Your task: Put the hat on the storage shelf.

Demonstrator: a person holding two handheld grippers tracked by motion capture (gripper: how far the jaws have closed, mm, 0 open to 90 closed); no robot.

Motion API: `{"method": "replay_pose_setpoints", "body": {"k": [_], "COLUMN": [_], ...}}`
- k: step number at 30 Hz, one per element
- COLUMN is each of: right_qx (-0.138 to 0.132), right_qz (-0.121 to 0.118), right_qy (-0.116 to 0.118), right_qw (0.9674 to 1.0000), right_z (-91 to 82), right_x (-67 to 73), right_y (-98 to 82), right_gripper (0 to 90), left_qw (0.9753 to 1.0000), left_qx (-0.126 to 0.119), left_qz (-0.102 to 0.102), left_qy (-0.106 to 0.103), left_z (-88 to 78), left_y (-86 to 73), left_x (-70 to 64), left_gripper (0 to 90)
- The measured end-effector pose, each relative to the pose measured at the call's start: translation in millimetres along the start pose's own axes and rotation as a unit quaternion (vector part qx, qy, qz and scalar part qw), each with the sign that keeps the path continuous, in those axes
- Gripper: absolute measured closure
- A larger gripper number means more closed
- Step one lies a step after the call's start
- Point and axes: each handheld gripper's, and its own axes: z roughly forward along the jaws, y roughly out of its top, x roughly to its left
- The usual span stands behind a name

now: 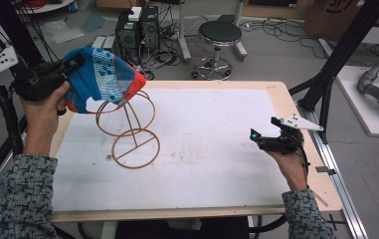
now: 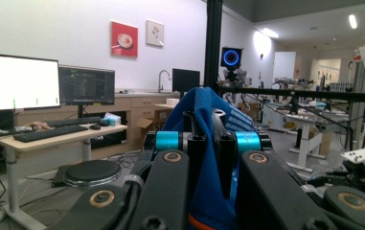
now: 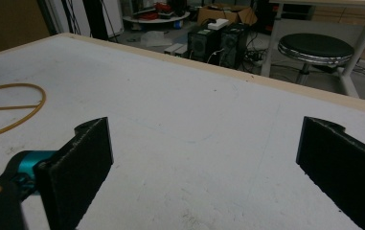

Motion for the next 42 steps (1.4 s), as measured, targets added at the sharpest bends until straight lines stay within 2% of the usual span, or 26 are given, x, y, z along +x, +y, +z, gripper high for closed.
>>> {"method": "replay_pose_setpoints", "body": {"k": [2,6,11,16,22,27,34,42], "right_qx": [0.000,0.001,-0.003,-0.004,-0.004,-0.003,-0.003,-0.001], "right_qz": [-0.001,0.000,-0.002,0.000,-0.002,-0.002,-0.003,-0.002], "right_qy": [0.000,0.000,0.000,0.000,0.002,0.001,0.001,0.003], "right_qw": [1.0000,1.0000,1.0000,1.0000,1.0000,1.0000,1.0000,1.0000], "right_z": [0.2,0.0,-0.4,-1.3,-0.1,0.3,0.0,-0.1], "right_x": [-0.1,0.1,0.5,-0.1,0.7,0.8,1.2,0.8], "right_y": [0.1,0.4,1.6,2.0,2.1,2.3,2.6,2.5], "right_gripper": [5.1,5.1,5.0,5.1,5.1,5.1,5.1,5.2], "left_qw": [1.0000,0.9998,0.9992,0.9987,0.9974,0.9971,0.9968,0.9950], "left_qx": [0.000,0.011,0.032,0.042,0.060,0.061,0.067,0.081], "left_qz": [-0.005,-0.003,0.006,0.000,0.011,0.015,0.024,0.056], "left_qy": [-0.004,-0.014,-0.022,-0.029,-0.037,-0.042,-0.036,-0.013], "left_z": [1.1,5.4,12.2,14.1,15.2,14.8,13.7,15.0], "left_y": [-2.2,-4.8,-10.1,-19.4,-25.5,-27.8,-32.6,-40.9], "left_x": [-2.0,-6.5,-13.0,-17.7,-24.8,-30.3,-32.5,-35.7], "left_gripper": [87.7,87.7,87.7,87.7,87.7,87.7,87.5,86.6]}}
